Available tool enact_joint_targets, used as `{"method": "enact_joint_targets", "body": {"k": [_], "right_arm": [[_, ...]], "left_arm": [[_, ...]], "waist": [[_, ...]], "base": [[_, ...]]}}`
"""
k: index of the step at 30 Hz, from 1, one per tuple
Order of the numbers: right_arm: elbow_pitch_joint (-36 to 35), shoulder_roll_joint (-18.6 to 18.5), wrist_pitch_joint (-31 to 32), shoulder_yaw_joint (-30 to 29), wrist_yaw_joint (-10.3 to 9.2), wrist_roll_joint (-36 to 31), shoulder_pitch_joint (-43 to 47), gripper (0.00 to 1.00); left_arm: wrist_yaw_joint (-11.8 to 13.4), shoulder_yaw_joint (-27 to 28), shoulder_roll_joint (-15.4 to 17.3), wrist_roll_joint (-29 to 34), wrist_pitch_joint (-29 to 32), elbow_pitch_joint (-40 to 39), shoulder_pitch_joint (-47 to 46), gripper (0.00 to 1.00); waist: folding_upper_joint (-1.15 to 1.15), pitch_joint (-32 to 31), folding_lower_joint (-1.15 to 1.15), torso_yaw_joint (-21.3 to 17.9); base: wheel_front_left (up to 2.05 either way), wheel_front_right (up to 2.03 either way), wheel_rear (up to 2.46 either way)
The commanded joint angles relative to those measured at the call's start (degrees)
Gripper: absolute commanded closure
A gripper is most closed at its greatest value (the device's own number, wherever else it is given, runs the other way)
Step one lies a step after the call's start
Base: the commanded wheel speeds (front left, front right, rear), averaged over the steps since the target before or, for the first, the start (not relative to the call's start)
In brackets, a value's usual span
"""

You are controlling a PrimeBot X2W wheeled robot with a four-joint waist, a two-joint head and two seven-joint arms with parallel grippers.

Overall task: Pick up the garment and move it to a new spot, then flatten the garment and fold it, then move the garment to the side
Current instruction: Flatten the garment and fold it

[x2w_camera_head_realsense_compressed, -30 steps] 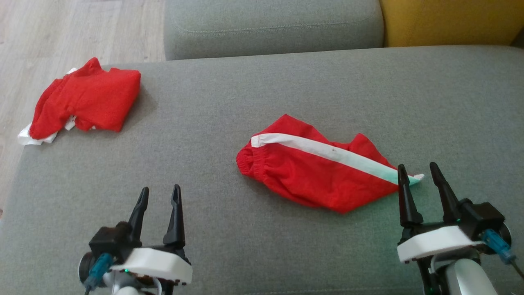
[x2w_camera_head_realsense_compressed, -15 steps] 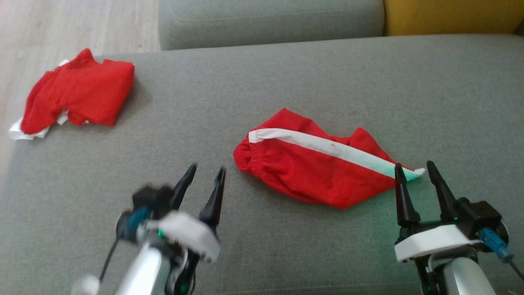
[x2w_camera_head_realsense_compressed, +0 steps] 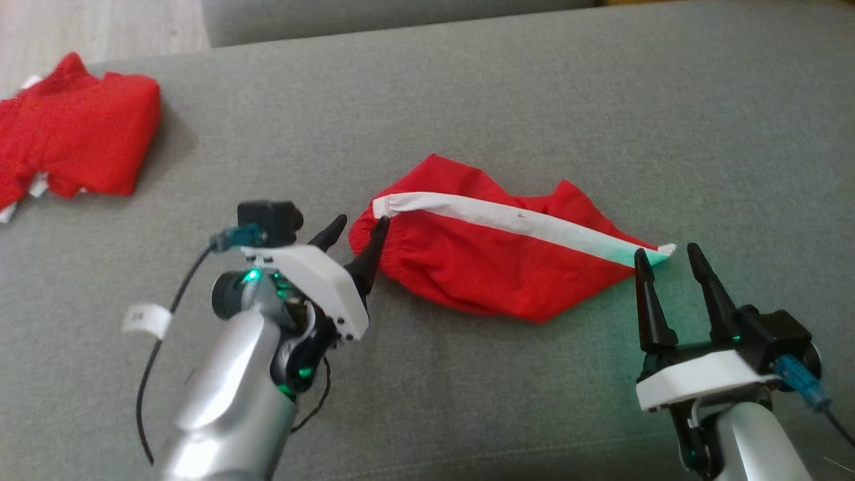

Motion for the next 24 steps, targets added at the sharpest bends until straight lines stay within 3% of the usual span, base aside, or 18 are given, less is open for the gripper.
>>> {"method": "enact_joint_targets", "body": {"k": [1, 13, 20, 24], "right_arm": [[-1.4, -0.2, -0.8, 1.3, 0.41, -0.3, -2.8, 0.0], [-0.5, -0.2, -1.6, 1.3, 0.41, 0.1, -4.2, 0.0], [-0.2, -0.2, -2.0, 0.9, 0.41, 0.1, -4.4, 0.0], [-0.2, -0.2, -2.1, 0.6, 0.41, 0.0, -4.3, 0.0]], "left_arm": [[-0.2, 1.3, 0.3, -1.4, 0.3, -0.7, -3.6, 0.0], [-0.3, -1.0, 0.3, -8.0, 1.0, 3.7, -8.3, 0.0], [-1.1, -1.4, 0.3, -12.3, -0.4, 2.2, -9.0, 0.0], [-1.2, -1.4, 0.3, -14.1, -0.6, 0.8, -8.8, 0.16]], "waist": [[0.0, 0.8, 0.0, -0.7], [0.0, 3.0, 0.0, -2.7], [0.0, 3.4, 0.0, -3.1], [0.0, 3.4, 0.0, -2.9]], "base": [[0.0, 0.0, 0.0], [0.0, 0.0, 0.0], [0.0, 0.0, 0.0], [0.0, 0.0, 0.0]]}}
